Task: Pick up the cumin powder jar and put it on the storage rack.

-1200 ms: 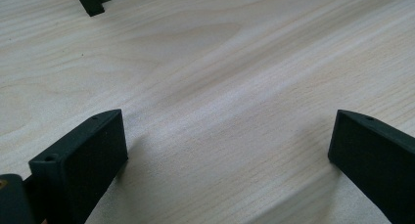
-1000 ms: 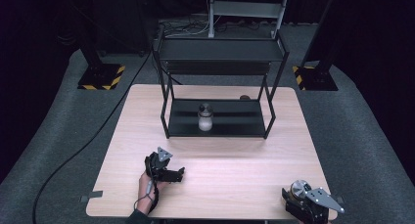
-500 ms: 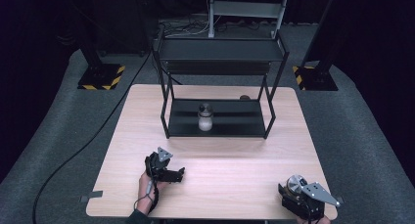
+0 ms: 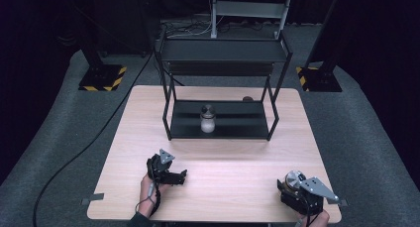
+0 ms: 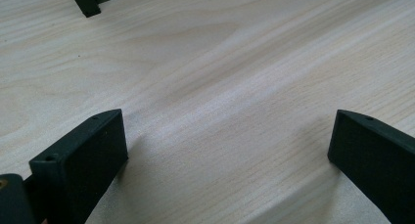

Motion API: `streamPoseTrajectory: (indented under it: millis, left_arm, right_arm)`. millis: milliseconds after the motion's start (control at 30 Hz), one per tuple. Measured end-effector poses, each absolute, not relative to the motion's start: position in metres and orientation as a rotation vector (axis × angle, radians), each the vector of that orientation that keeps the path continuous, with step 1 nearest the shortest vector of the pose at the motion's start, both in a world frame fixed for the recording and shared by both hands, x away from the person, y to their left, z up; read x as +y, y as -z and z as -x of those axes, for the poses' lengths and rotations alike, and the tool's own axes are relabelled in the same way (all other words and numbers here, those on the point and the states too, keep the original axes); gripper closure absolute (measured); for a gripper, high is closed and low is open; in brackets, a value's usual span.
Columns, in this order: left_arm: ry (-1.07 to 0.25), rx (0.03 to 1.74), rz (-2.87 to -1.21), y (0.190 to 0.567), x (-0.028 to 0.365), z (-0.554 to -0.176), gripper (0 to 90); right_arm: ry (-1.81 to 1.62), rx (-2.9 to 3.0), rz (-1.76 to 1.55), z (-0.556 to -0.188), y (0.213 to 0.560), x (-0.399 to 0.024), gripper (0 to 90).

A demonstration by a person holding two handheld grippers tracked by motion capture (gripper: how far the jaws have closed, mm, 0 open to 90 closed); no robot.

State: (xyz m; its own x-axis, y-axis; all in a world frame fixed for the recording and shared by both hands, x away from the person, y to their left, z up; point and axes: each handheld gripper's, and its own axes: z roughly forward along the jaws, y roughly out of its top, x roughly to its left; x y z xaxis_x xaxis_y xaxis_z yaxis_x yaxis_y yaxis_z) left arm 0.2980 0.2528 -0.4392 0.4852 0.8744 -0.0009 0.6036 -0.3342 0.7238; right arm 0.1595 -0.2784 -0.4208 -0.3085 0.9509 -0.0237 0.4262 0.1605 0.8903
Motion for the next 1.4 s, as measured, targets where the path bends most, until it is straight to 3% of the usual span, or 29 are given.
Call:
streamPoseTrajectory:
  millis: [1400]
  left_arm:
    - [-0.518, 1.216, -2.060, 0.439, 0.252, -0.298, 0.5]
  right_arm:
    - [-1.174, 1.875, -1.218, -0.210, 0.407, -0.257, 30.4]
